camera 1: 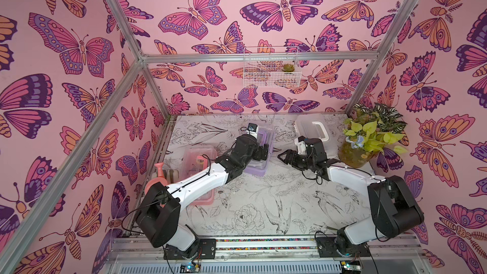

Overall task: Close toolboxes
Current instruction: Close the toolbox lid, then move the toolbox to the center of the board.

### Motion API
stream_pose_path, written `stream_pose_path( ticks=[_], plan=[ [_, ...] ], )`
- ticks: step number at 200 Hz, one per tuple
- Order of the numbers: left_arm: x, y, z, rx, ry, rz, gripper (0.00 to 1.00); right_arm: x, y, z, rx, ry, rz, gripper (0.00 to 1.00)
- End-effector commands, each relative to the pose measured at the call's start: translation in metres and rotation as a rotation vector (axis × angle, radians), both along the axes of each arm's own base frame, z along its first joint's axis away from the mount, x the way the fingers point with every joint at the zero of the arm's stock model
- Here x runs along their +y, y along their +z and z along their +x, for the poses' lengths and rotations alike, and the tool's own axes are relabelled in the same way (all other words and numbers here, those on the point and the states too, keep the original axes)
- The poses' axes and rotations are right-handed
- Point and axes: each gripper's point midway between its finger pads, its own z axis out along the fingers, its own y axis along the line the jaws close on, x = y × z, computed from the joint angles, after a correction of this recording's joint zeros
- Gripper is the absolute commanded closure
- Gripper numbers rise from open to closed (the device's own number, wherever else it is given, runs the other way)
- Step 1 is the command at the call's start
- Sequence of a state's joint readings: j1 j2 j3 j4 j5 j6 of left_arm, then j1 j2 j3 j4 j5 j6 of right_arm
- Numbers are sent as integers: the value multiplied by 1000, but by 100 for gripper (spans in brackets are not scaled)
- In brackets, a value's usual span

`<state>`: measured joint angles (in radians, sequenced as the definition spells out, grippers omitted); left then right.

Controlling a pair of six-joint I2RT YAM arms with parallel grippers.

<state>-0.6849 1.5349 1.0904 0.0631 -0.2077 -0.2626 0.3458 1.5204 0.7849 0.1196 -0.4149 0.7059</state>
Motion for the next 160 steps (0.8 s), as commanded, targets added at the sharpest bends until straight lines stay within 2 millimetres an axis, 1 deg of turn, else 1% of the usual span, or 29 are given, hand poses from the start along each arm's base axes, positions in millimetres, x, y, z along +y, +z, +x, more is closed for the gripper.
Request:
stream_pose_path(
  ticks=[1, 11, 17, 18, 20, 24, 43, 62, 86, 104, 120, 132, 147, 160],
  plan=[
    [1, -5, 19, 82, -21, -84, 0, 3, 8, 12, -32, 10, 37, 1],
    [3, -8, 30, 98, -22, -98, 0, 6, 12, 17, -48, 16, 59, 1],
    [5, -12, 36, 110, -20, -99, 0, 9, 19, 20, -73, 24, 80, 1],
    [6, -12, 38, 110, -18, -101, 0, 9, 14, 21, -61, 25, 78, 1],
    [6, -13, 40, 114, -17, -102, 0, 10, 11, 23, -55, 26, 79, 1],
    [8, -14, 44, 120, -15, -104, 0, 12, 11, 25, -59, 30, 88, 1],
    [13, -26, 62, 156, -16, -121, 0, 22, 23, 42, -106, 46, 133, 1],
    [15, -43, 76, 211, -29, -155, 0, 34, 34, 63, -140, 68, 180, 1],
    [18, -60, 91, 269, -41, -198, 0, 45, 46, 88, -184, 67, 242, 1],
    [16, -71, 101, 306, -64, -230, 0, 50, 49, 101, -197, 65, 269, 1],
    [12, -80, 104, 338, -88, -251, 0, 59, 51, 107, -208, 78, 310, 1],
    [8, -84, 102, 356, -104, -263, 0, 66, 52, 107, -211, 96, 329, 1],
    [6, -88, 97, 382, -115, -281, 0, 77, 51, 102, -208, 127, 322, 1],
    [6, -90, 92, 398, -116, -294, 0, 87, 46, 95, -193, 156, 304, 1]
  ],
)
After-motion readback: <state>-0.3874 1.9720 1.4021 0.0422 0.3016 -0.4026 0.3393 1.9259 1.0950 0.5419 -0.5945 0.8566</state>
